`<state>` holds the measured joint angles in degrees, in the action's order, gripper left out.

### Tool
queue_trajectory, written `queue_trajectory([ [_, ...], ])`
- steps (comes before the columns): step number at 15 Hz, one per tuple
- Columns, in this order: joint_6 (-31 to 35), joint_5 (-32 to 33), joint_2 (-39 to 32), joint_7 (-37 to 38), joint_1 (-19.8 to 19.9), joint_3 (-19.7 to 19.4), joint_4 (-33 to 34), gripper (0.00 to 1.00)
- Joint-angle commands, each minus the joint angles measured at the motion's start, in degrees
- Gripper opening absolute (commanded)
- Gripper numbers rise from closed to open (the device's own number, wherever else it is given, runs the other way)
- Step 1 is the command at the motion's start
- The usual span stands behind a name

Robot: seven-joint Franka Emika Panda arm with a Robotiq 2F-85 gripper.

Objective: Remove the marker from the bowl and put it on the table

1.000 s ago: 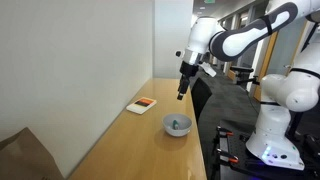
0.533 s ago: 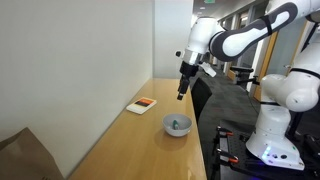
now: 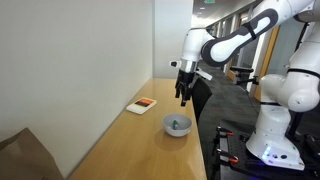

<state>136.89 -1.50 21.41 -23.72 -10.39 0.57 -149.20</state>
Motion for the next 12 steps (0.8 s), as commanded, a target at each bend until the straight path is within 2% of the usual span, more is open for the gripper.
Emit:
queue_trajectory([
  [1, -0.24, -0.77, -7.72, -13.04, -1.52, -3.32, 3.49, 1.0],
  [4, 0.04, -0.35, -14.55, -22.38, -0.89, -2.91, 5.7, 1.0],
  [8, 0.24, 2.02, -22.2, -32.07, 0.9, 0.12, 8.21, 1.0],
  [12, 0.29, 5.7, -25.62, -42.05, 3.0, 2.21, 9.85, 1.0],
])
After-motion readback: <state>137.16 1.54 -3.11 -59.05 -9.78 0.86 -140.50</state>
